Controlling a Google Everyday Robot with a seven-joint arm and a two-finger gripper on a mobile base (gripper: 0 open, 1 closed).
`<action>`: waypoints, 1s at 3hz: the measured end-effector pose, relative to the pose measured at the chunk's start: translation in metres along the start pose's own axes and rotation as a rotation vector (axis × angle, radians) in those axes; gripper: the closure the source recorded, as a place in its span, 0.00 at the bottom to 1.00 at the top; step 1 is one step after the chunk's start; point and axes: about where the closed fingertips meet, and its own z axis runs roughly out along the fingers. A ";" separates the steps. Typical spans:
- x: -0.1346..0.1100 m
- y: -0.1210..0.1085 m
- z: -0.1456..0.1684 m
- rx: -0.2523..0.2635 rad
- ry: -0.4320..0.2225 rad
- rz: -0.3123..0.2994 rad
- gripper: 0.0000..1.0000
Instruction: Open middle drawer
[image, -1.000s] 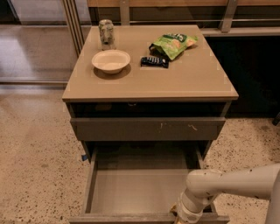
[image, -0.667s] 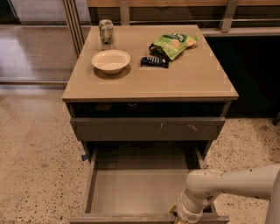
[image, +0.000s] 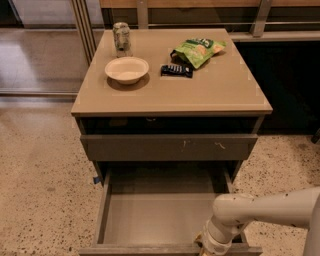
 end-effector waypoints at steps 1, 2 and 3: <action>0.000 0.000 0.000 0.000 0.000 0.000 0.39; 0.000 0.000 0.000 0.000 0.000 0.000 0.15; 0.000 0.000 0.000 -0.001 0.000 0.000 0.00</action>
Offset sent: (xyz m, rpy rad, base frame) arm 0.0000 0.0000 0.0000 0.0000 0.0000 0.0000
